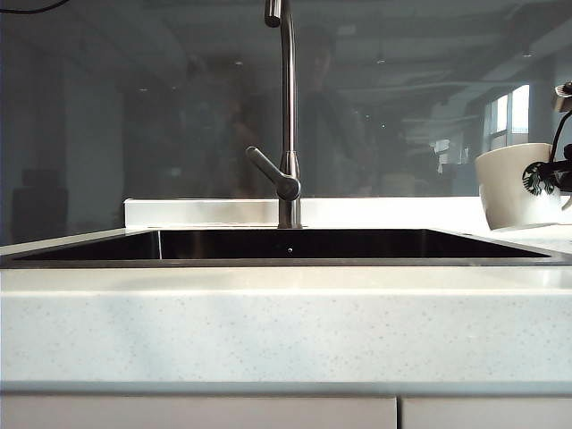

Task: Pick up the mug next to the sink, go to the faucet to get some water, pour the water into the sink, and finally put the mug back to its place.

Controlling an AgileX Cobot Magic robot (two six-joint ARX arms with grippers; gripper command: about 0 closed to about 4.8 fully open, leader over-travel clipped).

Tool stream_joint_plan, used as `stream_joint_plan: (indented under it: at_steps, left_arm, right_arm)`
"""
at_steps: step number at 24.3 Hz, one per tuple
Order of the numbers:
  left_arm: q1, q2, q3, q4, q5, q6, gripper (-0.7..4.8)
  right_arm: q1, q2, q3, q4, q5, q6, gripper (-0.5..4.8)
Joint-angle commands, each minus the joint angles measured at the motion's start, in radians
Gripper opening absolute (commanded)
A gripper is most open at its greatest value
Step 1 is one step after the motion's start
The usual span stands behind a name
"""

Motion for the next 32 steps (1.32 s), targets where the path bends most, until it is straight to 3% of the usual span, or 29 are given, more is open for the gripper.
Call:
stream_joint_plan:
  at_steps: [1, 16, 20, 32]
  left_arm:
    - [0.001, -0.007, 0.003, 0.034, -0.007, -0.007, -0.03]
    - [0.001, -0.007, 0.003, 0.034, -0.009, -0.006, -0.03]
    - [0.001, -0.007, 0.003, 0.034, -0.009, -0.006, -0.03]
    - [-0.004, -0.007, 0.003, 0.034, -0.010, -0.006, -0.03]
  right_arm:
    - [0.000, -0.005, 0.009, 0.074, -0.009, 0.013, -0.05]
    - [0.000, 0.040, 0.009, 0.139, -0.008, 0.024, 0.06]
    - [0.001, 0.039, 0.009, 0.135, -0.009, 0.045, 0.95]
    - [0.000, 0.028, -0.029, 0.094, -0.006, 0.047, 1.09]
